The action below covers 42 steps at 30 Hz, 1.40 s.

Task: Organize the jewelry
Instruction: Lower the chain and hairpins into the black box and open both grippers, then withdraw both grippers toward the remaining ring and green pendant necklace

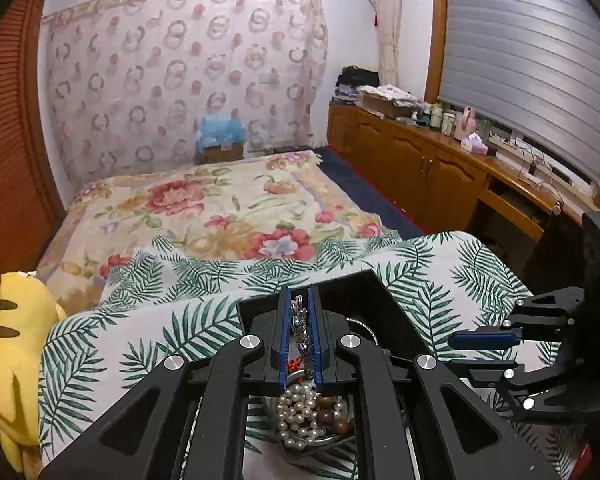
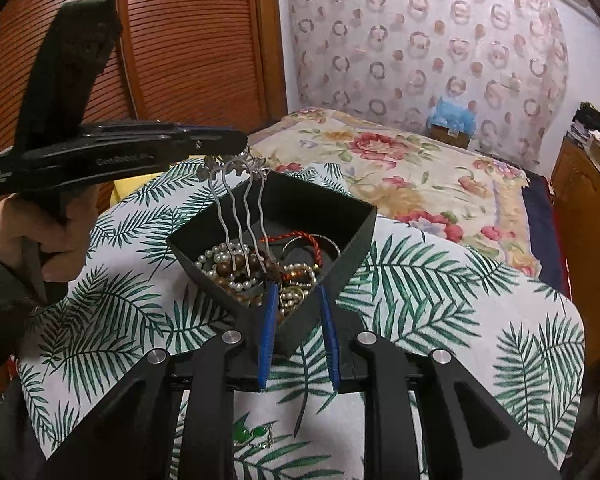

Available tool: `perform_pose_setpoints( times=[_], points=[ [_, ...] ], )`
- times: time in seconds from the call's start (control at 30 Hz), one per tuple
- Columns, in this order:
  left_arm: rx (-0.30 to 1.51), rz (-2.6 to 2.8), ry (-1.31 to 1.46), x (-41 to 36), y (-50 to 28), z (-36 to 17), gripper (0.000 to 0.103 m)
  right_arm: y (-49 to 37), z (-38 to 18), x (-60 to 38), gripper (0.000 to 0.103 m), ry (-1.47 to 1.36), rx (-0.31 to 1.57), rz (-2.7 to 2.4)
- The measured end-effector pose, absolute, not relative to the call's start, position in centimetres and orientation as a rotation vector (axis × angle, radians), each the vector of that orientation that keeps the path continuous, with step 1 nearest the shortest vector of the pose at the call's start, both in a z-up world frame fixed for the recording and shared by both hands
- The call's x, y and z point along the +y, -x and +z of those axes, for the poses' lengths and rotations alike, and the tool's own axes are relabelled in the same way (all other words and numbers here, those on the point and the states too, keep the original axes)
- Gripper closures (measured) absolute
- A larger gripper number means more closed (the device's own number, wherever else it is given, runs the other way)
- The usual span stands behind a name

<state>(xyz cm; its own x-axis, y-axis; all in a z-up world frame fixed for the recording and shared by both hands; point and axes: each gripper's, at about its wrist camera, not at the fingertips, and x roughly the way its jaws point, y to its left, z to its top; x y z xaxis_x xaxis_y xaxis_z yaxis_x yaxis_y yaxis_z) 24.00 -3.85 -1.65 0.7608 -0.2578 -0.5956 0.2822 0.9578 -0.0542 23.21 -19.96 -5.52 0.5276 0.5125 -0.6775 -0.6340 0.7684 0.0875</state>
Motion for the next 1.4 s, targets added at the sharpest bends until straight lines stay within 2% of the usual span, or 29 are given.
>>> perform_pose_setpoints(
  times=[0.4,0.43,0.47,0.5,0.57,0.77,1.4],
  points=[
    [0.636,-0.315,-0.038,-4.0,-23.3,-1.4,0.095,-21.5,-5.9,-21.2,0.079,0.157,0.762,0.664],
    [0.639,-0.32,-0.037,-4.0,-23.0,-1.4,0.088,-21.2,-6.0,-21.4,0.079,0.155,0.765,0.665],
    [0.64,-0.323,-0.035,-3.9,-22.8,-1.3,0.074,-20.7,-6.1,-21.6,0.079,0.155,0.771,0.662],
    [0.637,-0.329,-0.034,-3.9,-22.3,-1.4,0.07,-20.3,-6.3,-21.7,0.079,0.156,0.776,0.66],
    [0.643,-0.338,-0.041,-3.8,-21.4,-1.8,0.068,-19.6,-6.6,-22.0,0.071,0.16,0.787,0.661],
    [0.682,-0.357,-0.054,-3.9,-18.9,-3.2,0.056,-17.7,-8.3,-22.1,0.071,0.161,0.835,0.668],
    [0.801,-0.397,-0.075,-4.7,-14.5,-8.1,0.055,-17.2,-10.4,-19.0,0.073,0.199,0.927,0.646]
  ],
)
